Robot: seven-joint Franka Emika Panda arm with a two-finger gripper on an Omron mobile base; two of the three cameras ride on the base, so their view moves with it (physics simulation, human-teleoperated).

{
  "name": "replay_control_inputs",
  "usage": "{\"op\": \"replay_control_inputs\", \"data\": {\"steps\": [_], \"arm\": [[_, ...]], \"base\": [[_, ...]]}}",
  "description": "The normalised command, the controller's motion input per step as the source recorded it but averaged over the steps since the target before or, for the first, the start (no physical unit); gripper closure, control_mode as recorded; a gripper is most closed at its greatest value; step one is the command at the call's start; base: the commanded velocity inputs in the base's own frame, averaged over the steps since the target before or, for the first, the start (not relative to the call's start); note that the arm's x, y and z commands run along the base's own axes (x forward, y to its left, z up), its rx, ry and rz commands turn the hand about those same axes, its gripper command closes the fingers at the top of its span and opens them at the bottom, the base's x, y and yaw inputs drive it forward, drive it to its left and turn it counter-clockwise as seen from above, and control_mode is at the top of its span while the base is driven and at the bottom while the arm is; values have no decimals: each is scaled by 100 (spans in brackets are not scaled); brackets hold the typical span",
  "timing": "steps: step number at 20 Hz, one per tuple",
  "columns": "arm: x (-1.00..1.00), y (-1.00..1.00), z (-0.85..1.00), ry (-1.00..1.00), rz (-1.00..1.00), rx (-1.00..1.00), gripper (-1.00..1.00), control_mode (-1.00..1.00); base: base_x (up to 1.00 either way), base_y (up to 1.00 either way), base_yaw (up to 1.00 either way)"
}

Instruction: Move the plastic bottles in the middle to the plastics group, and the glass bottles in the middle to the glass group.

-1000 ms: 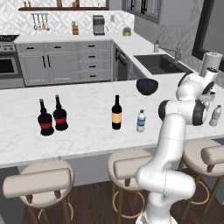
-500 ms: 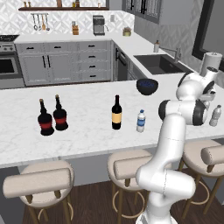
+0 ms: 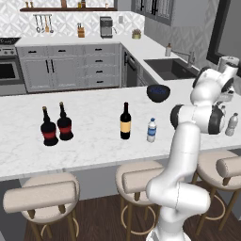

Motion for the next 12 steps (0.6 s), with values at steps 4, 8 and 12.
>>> {"op": "replay_control_inputs", "data": {"steps": [4, 8, 12], "arm": [[-71, 100, 2, -1, 12, -10, -100, -100], [-82, 100, 0, 0, 20, -9, -100, -100], [-80, 100, 2, 3, 30, -16, -100, -100]], "base": [[0, 0, 0], [0, 0, 0], [0, 0, 0]]}}
